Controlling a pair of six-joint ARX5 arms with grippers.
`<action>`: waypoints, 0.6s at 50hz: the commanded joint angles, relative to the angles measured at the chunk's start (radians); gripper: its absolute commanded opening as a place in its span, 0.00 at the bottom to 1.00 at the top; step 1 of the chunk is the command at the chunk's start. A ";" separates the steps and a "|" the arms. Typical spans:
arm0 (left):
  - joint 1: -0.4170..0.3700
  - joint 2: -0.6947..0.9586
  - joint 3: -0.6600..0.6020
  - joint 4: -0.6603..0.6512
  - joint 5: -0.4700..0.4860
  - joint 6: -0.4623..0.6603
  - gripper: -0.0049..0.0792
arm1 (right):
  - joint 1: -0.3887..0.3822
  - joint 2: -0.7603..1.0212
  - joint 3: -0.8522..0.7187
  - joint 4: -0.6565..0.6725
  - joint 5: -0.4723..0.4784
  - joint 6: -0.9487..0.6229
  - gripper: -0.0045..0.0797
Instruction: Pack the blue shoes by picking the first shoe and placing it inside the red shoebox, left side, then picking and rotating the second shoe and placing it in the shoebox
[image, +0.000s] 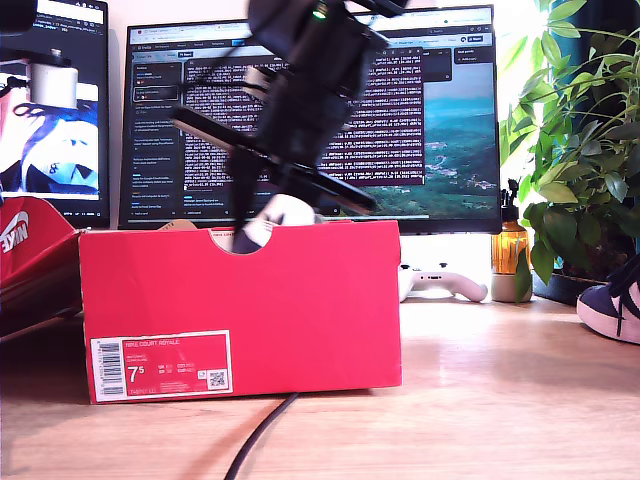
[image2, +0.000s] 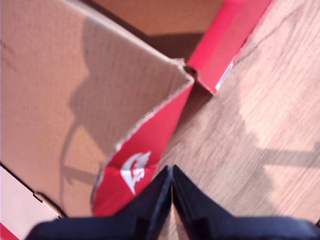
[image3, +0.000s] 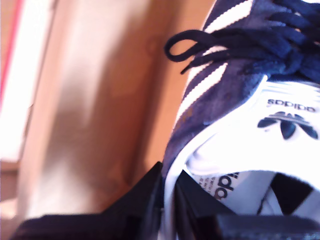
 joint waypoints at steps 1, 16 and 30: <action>-0.002 0.002 -0.009 0.012 0.001 -0.006 0.04 | 0.008 -0.055 0.032 0.046 -0.001 -0.002 0.04; -0.003 0.002 -0.009 0.012 0.001 -0.006 0.04 | 0.006 -0.054 0.032 0.138 0.008 0.000 0.04; -0.003 0.002 -0.009 0.012 0.001 -0.006 0.04 | 0.011 -0.007 0.032 0.146 -0.001 0.012 0.04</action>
